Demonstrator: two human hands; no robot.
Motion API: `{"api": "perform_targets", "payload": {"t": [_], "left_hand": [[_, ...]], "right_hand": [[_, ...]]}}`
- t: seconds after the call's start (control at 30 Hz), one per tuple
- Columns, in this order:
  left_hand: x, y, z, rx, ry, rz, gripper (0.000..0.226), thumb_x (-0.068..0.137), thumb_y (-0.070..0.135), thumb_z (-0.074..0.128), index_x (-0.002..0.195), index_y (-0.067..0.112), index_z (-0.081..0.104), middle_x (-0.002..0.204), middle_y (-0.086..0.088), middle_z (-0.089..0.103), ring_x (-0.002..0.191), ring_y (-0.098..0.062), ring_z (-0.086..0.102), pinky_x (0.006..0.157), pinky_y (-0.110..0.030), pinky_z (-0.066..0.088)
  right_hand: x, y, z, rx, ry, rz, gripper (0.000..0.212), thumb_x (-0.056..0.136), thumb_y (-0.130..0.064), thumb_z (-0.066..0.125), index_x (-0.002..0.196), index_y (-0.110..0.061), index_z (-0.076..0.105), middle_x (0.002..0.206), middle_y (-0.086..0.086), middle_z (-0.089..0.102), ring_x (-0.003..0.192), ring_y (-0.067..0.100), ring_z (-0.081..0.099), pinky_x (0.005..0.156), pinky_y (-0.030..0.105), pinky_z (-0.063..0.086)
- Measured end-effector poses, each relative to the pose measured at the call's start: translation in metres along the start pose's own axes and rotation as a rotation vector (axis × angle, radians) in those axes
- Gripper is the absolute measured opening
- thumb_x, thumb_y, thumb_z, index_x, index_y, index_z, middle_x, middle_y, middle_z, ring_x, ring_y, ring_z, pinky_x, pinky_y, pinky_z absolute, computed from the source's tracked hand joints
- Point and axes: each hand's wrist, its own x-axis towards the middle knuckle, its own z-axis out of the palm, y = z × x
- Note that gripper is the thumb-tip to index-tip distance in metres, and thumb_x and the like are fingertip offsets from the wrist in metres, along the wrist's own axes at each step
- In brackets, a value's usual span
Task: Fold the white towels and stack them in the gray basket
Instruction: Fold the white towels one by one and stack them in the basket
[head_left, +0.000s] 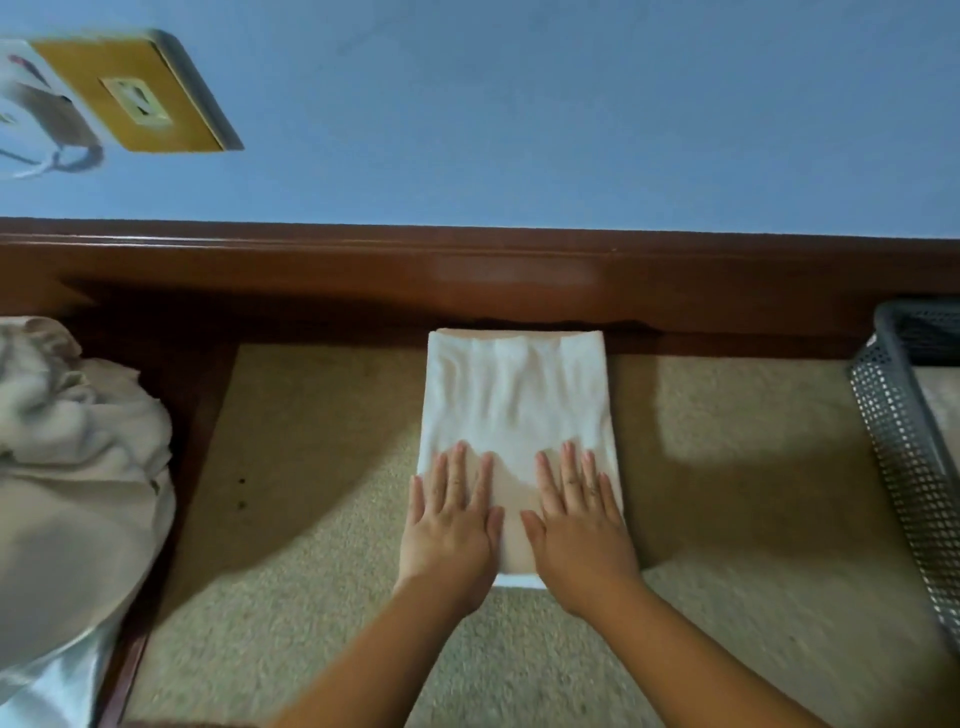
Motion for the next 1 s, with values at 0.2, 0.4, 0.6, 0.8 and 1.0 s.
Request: {"api": "perform_targets", "payload": {"t": [0.2, 0.4, 0.6, 0.8, 1.0], "left_hand": [[-0.057, 0.000, 0.016, 0.064, -0.087, 0.123, 0.095, 0.098, 0.029, 0.039, 0.155, 0.015, -0.036, 0.158, -0.014, -0.048, 0.146, -0.032, -0.045, 0.128, -0.050, -0.013], [-0.033, 0.000, 0.027, 0.153, -0.006, 0.030, 0.094, 0.105, 0.011, 0.044, 0.153, 0.006, -0.036, 0.159, -0.020, -0.043, 0.153, -0.036, -0.031, 0.127, -0.045, -0.014], [-0.029, -0.002, 0.018, 0.206, -0.031, 0.052, 0.093, 0.105, 0.008, 0.048, 0.157, 0.004, -0.029, 0.165, -0.026, -0.029, 0.157, -0.039, -0.017, 0.131, -0.047, 0.000], [-0.051, 0.002, -0.047, 0.164, -0.065, 0.140, 0.089, 0.101, 0.010, 0.057, 0.164, 0.007, -0.008, 0.171, -0.021, 0.008, 0.156, -0.034, 0.025, 0.122, -0.043, 0.033], [-0.118, -0.012, -0.108, 0.106, 0.108, 0.442, 0.039, 0.088, 0.019, 0.053, 0.125, 0.018, 0.045, 0.112, 0.002, 0.051, 0.076, -0.022, 0.055, 0.056, -0.036, 0.042]], "right_hand": [[-0.065, 0.010, 0.018, -0.049, -0.047, -0.142, 0.078, 0.094, -0.035, 0.033, 0.165, -0.012, 0.009, 0.172, 0.013, -0.009, 0.159, 0.032, -0.013, 0.124, 0.050, 0.003], [-0.049, 0.013, 0.021, -0.163, 0.055, -0.153, 0.069, 0.094, -0.008, 0.008, 0.162, 0.002, 0.004, 0.168, 0.030, -0.002, 0.157, 0.047, -0.002, 0.126, 0.059, 0.017], [-0.049, 0.011, 0.002, -0.256, -0.029, -0.154, 0.078, 0.087, 0.005, 0.061, 0.156, 0.012, 0.025, 0.159, 0.038, 0.024, 0.150, 0.049, 0.028, 0.119, 0.057, 0.035], [-0.068, -0.004, -0.083, -0.133, -0.010, -0.136, 0.068, 0.082, 0.001, 0.073, 0.145, -0.002, 0.046, 0.145, 0.019, 0.054, 0.130, 0.034, 0.057, 0.092, 0.041, 0.053], [-0.126, 0.013, -0.155, -0.011, 0.034, -0.223, 0.030, 0.090, -0.017, 0.055, 0.116, -0.030, 0.046, 0.109, -0.010, 0.047, 0.094, 0.012, 0.047, 0.063, 0.032, 0.047]]}}
